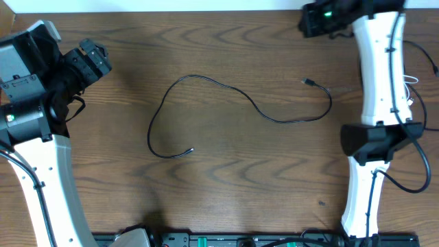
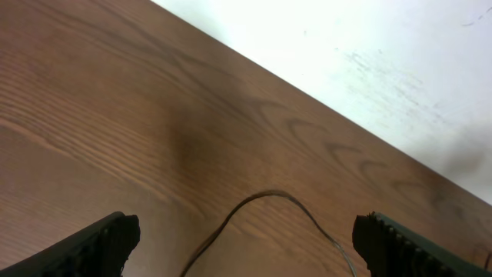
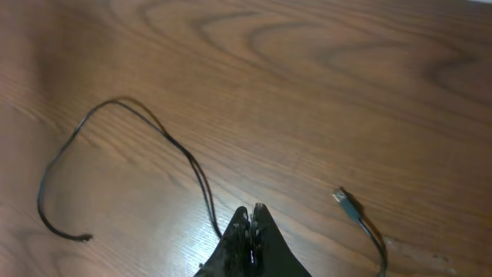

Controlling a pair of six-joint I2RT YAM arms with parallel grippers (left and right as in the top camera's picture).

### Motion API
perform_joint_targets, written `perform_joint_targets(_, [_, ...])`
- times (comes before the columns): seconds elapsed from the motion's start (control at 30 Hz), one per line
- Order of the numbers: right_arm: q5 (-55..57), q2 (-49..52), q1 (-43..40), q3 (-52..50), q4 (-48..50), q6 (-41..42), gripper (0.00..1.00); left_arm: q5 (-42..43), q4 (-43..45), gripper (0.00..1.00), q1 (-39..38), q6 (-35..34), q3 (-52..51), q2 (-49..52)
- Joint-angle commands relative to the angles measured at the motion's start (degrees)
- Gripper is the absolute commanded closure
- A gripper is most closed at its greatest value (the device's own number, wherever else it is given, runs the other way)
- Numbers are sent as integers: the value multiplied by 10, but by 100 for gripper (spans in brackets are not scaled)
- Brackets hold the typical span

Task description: Untangle cables

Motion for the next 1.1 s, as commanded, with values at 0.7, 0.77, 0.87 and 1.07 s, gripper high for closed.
perform_joint_targets(0.7, [32, 0, 106, -307, 42, -51, 31, 7, -77, 6, -101, 35, 0, 116])
perform_joint_targets(0.77, [33, 1, 122, -330, 70, -68, 30, 7, -77, 6, -104, 41, 0, 125])
perform_joint_targets(0.87, [37, 2, 152, -386, 141, -75, 30, 7, -75, 6, -104, 42, 0, 129])
perform_joint_targets(1.07, [104, 2, 198, -470, 291, -75, 35, 7, -75, 6, -104, 42, 0, 129])
